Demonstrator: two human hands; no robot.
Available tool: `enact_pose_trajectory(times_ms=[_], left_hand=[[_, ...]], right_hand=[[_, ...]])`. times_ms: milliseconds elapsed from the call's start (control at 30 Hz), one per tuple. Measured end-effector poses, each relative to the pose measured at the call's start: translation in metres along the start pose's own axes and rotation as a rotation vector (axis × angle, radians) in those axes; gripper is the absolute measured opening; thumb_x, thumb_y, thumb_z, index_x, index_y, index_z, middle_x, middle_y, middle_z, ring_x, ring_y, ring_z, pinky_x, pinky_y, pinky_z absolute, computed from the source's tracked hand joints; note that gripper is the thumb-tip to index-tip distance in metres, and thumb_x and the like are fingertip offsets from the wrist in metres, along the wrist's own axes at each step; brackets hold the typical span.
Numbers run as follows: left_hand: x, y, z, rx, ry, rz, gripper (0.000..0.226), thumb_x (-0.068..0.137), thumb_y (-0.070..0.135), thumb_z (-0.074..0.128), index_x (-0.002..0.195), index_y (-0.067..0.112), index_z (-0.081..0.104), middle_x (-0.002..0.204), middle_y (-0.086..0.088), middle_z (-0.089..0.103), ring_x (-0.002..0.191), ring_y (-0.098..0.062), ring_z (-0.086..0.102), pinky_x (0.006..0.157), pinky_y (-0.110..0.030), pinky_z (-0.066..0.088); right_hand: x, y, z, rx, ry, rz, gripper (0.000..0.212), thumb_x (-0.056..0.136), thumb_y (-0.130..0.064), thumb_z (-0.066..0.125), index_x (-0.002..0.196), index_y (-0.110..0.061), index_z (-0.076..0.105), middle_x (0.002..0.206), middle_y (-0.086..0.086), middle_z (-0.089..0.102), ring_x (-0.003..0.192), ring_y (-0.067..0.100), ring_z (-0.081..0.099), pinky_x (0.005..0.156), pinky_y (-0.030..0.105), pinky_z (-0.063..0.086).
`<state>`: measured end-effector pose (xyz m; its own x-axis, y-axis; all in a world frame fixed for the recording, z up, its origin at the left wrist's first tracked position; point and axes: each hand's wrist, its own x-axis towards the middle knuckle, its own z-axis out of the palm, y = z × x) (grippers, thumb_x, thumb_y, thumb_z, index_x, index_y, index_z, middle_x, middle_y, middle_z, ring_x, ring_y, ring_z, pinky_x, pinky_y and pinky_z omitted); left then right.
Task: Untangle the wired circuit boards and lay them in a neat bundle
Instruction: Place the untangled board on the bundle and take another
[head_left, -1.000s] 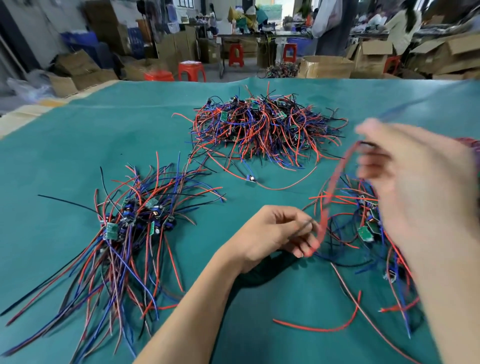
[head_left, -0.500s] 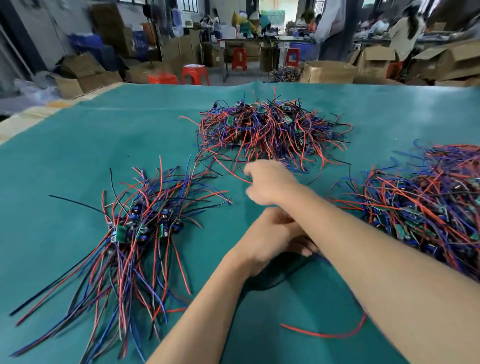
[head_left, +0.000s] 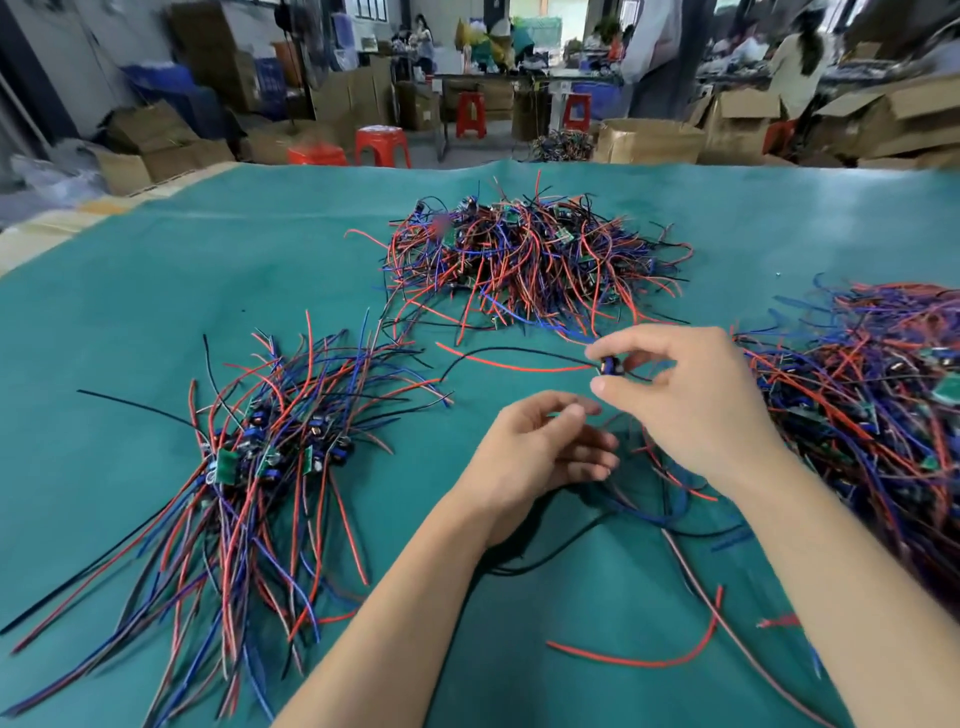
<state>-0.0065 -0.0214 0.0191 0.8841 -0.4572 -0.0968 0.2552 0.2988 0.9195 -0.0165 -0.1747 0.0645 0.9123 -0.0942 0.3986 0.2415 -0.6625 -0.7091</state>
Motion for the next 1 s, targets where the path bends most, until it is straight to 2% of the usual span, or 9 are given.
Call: enact_pose_trajectory(times_ms=[100, 167, 333, 467, 567, 700, 800, 867, 1000], left_hand=[[0.001, 0.003, 0.001, -0.054, 0.051, -0.037, 0.037, 0.105, 0.032, 0.043, 0.099, 0.002, 0.064, 0.077, -0.015, 0.070, 0.062, -0.019, 0.067, 0.059, -0.023, 0.056], [0.002, 0.004, 0.001, -0.040, 0.032, -0.058, 0.046, 0.098, 0.043, 0.048, 0.095, 0.002, 0.068, 0.073, -0.012, 0.070, 0.061, -0.017, 0.066, 0.057, -0.022, 0.055], [-0.002, 0.002, -0.005, 0.017, -0.090, -0.029, 0.033, 0.092, 0.030, 0.066, 0.103, -0.001, 0.065, 0.084, -0.013, 0.067, 0.071, -0.017, 0.068, 0.066, -0.024, 0.055], [-0.002, 0.001, -0.006, 0.020, -0.084, -0.019, 0.018, 0.089, 0.017, 0.066, 0.097, 0.001, 0.065, 0.080, -0.010, 0.067, 0.069, -0.015, 0.067, 0.066, -0.023, 0.054], [0.000, 0.000, -0.007, 0.009, -0.076, -0.015, 0.004, 0.092, 0.003, 0.062, 0.093, 0.005, 0.065, 0.077, -0.006, 0.068, 0.068, -0.015, 0.068, 0.067, -0.024, 0.056], [0.000, 0.000, -0.007, -0.023, -0.078, 0.012, 0.005, 0.095, 0.010, 0.061, 0.097, 0.006, 0.060, 0.076, -0.002, 0.065, 0.069, -0.014, 0.065, 0.070, -0.026, 0.056], [0.000, -0.002, -0.006, 0.000, -0.062, 0.044, 0.015, 0.090, 0.002, 0.065, 0.104, 0.001, 0.061, 0.079, -0.005, 0.068, 0.069, -0.015, 0.065, 0.071, -0.025, 0.055], [0.001, -0.004, -0.006, 0.016, -0.035, 0.057, 0.015, 0.088, -0.002, 0.065, 0.103, 0.000, 0.062, 0.080, -0.006, 0.069, 0.069, -0.016, 0.065, 0.069, -0.023, 0.054], [0.002, -0.004, -0.005, 0.029, 0.008, 0.083, 0.017, 0.080, 0.002, 0.071, 0.096, 0.001, 0.067, 0.083, -0.009, 0.071, 0.068, -0.015, 0.062, 0.072, -0.026, 0.048]], right_hand=[[-0.024, 0.006, 0.002, 0.172, -0.023, 0.065, 0.035, 0.075, -0.002, 0.082, 0.088, -0.035, 0.079, 0.089, -0.018, 0.077, 0.066, 0.017, 0.069, 0.072, 0.034, 0.058], [-0.031, 0.012, 0.009, 0.201, -0.002, 0.084, 0.039, 0.074, 0.004, 0.078, 0.086, -0.034, 0.078, 0.091, -0.017, 0.078, 0.077, 0.018, 0.074, 0.083, 0.043, 0.060], [-0.035, 0.013, 0.016, 0.228, 0.029, -0.001, 0.031, 0.072, -0.006, 0.071, 0.092, -0.030, 0.080, 0.097, -0.018, 0.076, 0.094, 0.000, 0.071, 0.090, 0.022, 0.056], [-0.035, 0.012, 0.018, 0.286, -0.012, 0.004, 0.033, 0.074, -0.005, 0.067, 0.098, -0.021, 0.082, 0.106, -0.012, 0.076, 0.104, 0.005, 0.071, 0.096, 0.033, 0.055], [-0.036, 0.009, 0.019, 0.303, 0.020, 0.008, 0.041, 0.068, -0.010, 0.055, 0.096, -0.022, 0.082, 0.103, -0.019, 0.075, 0.105, 0.000, 0.068, 0.098, 0.026, 0.053], [-0.037, 0.006, 0.022, 0.264, -0.003, -0.032, 0.048, 0.066, -0.007, 0.049, 0.099, -0.019, 0.082, 0.106, -0.021, 0.072, 0.107, -0.003, 0.067, 0.100, 0.022, 0.050], [-0.036, 0.009, 0.022, 0.366, -0.020, 0.040, 0.046, 0.066, -0.005, 0.048, 0.093, -0.022, 0.082, 0.103, -0.020, 0.074, 0.103, -0.001, 0.069, 0.088, 0.023, 0.055], [-0.036, 0.011, 0.022, 0.429, 0.003, 0.083, 0.047, 0.066, -0.006, 0.050, 0.097, -0.023, 0.081, 0.106, -0.019, 0.074, 0.099, -0.008, 0.068, 0.078, 0.012, 0.053], [-0.032, 0.019, 0.020, 0.310, 0.160, 0.120, 0.044, 0.075, -0.009, 0.061, 0.110, -0.028, 0.077, 0.113, -0.014, 0.073, 0.099, -0.007, 0.067, 0.076, 0.005, 0.048]])
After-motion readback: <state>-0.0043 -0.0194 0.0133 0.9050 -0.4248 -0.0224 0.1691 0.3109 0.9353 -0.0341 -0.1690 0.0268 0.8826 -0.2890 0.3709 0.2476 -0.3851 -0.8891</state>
